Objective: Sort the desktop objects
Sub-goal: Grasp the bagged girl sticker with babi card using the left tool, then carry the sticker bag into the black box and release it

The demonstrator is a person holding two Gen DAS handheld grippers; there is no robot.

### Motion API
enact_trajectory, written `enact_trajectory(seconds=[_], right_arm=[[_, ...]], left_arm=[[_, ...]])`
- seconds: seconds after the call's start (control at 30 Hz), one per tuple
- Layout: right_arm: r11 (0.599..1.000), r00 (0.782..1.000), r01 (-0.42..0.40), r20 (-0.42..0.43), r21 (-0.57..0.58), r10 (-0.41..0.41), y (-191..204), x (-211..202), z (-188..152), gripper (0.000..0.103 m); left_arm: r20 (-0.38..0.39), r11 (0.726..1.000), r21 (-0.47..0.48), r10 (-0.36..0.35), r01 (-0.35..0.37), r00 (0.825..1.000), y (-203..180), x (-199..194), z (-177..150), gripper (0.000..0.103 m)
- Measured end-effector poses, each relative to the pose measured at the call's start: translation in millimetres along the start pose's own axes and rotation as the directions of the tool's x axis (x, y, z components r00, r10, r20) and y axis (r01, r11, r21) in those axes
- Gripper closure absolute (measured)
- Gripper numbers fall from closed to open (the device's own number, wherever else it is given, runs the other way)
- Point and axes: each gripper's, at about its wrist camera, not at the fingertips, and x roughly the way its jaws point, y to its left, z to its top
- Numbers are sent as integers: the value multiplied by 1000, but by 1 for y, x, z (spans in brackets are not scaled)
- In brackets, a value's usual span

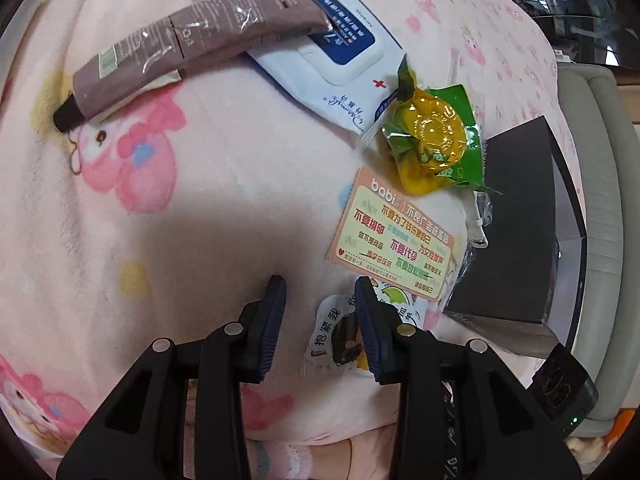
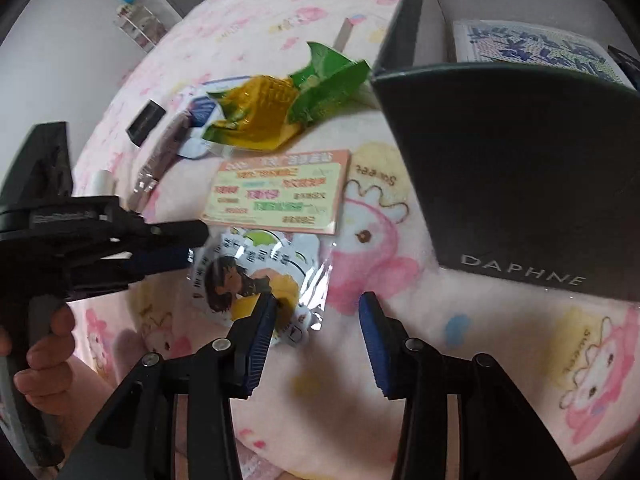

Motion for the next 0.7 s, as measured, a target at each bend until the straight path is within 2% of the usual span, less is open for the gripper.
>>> enact_trajectory(seconds=[0.1, 0.13, 0.2, 0.27, 0.33, 0.37, 0.5, 0.6, 0.7], right_arm=[[998, 998, -59, 3, 13, 59, 0, 3, -1, 64], [998, 998, -55, 4, 9, 55, 1, 2, -1, 70], [1000, 1000, -13, 11, -10, 13, 5, -4, -1, 72], [1000, 1000, 12, 28, -22, -12, 8, -13, -1, 82], [1000, 998, -5, 66, -18, 7, 9, -29, 0, 86], [1000, 996, -13, 87, -19, 15, 10, -38, 1, 87], [997, 984, -53, 166, -49, 61, 21, -73, 4, 89], [994, 971, -84, 218, -73, 98, 28, -98, 8, 89], [993, 964, -74, 248, -90, 94, 26, -114, 15, 89]], left_arm=[[-38, 996, 86, -28, 31, 999, -16, 2, -8, 68], [-28, 994, 101, -45, 47, 999, -18, -4, -10, 62], [-9, 988, 131, -79, 79, 997, -23, -14, -15, 62], [8, 981, 161, -113, 111, 994, -28, -24, -20, 66], [25, 971, 192, -148, 141, 989, -34, -35, -25, 82], [33, 966, 207, -166, 156, 986, -36, -40, -27, 84], [62, 939, 270, -237, 212, 970, -46, -61, -37, 86], [99, 907, 321, -320, 274, 942, -59, -82, -38, 86], [107, 891, 362, -333, 276, 937, -80, -88, -33, 86]])
